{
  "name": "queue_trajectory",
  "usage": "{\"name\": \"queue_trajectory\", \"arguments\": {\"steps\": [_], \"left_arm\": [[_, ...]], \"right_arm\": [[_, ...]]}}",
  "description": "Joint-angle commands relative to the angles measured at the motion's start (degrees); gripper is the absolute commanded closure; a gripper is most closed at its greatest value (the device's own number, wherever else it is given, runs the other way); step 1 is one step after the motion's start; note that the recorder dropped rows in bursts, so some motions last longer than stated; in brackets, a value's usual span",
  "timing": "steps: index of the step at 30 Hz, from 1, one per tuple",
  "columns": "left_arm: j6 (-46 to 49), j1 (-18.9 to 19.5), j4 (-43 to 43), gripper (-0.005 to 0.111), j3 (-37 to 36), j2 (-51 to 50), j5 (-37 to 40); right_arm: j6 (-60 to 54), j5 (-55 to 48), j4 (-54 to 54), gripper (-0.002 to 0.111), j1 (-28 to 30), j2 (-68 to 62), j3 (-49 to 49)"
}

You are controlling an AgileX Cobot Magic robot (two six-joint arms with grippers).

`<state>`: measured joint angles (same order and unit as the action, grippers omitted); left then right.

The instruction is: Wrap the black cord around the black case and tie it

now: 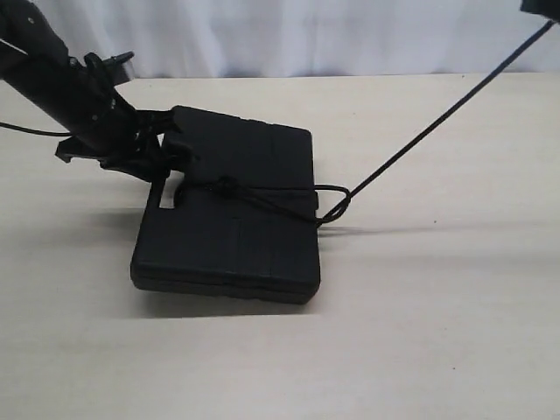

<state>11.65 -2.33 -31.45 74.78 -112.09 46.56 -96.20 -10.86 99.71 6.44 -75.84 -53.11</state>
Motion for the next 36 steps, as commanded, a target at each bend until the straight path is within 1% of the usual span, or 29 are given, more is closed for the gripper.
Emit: {"name": "queue_trajectory", "arguments": {"steps": [1, 2, 3, 5, 7, 10, 12, 13, 15, 17, 18, 19, 21, 23, 25, 29, 36], "left_arm": [[0.45, 0.57, 1.84, 0.107, 0.09, 1.21, 1.81], [0.45, 0.57, 2.16, 0.107, 0.09, 1.21, 2.03], [0.45, 0.57, 2.3, 0.107, 0.09, 1.21, 2.37], [0.56, 0.57, 2.3, 0.107, 0.09, 1.21, 2.36], [0.68, 0.57, 2.3, 0.107, 0.09, 1.21, 2.23], [1.73, 0.57, 2.3, 0.107, 0.09, 1.21, 2.13], [1.86, 0.57, 1.41, 0.107, 0.09, 0.76, 4.62], [2.57, 0.28, 0.42, 0.107, 0.09, 0.53, 5.54], [6.96, -0.8, -3.8, 0.105, -0.01, 0.13, 6.22], [9.54, -2.87, -6.92, 0.093, -0.01, 0.0, 5.14], [9.44, -4.31, -6.67, 0.081, -0.01, -0.23, 3.29], [9.08, -4.94, -6.57, 0.074, -0.01, -0.61, 2.29], [7.88, -5.75, -5.97, 0.063, -0.01, -1.49, 0.45], [4.04, -6.01, -3.88, 0.054, -0.01, -2.69, -1.56], [0.91, -6.01, -1.4, 0.05, -0.01, -3.76, -2.74], [-3.89, -6.01, 3.76, 0.05, -0.01, -4.52, -4.81], [-4.03, -7.2, 2.29, 0.05, -0.01, -6.39, -6.79]], "right_arm": [[1.09, 0.82, 0.24, 0.104, 7.09, 1.27, -0.15], [1.09, 1.92, -0.35, 0.104, 8.63, 0.99, 0.18], [1.09, 5.44, -0.34, 0.104, 11.49, 0.04, 1.35], [0.52, 7.7, -0.34, 0.104, 15.09, -2.49, 3.83], [0.52, 6.53, -0.34, 0.104, 16.77, -5.92, 6.36], [0.52, 1.88, -0.34, 0.104, 16.86, -10.64, 8.0], [0.52, -2.72, -0.34, 0.104, 16.86, -13.56, 7.86], [0.52, -2.72, -0.34, 0.104, 16.86, -13.86, 7.86], [0.52, -2.61, -0.34, 0.104, 16.86, -14.11, 7.79], [0.52, -2.69, -0.34, 0.104, 16.86, -14.11, 7.79], [0.52, -3.5, -0.34, 0.104, 16.86, -14.11, 7.79], [0.52, -4.11, -0.34, 0.104, 16.86, -14.11, 7.79], [0.52, -5.59, -0.34, 0.104, 16.86, -14.11, 7.79], [0.52, -6.82, -0.34, 0.104, 16.86, -14.11, 7.79], [0.52, -7.34, -0.34, 0.104, 16.86, -14.11, 7.79], [0.52, -7.36, -1.08, 0.104, 16.86, -14.11, 7.79], [0.52, -7.47, -3.29, 0.104, 16.86, -14.11, 7.79]]}}
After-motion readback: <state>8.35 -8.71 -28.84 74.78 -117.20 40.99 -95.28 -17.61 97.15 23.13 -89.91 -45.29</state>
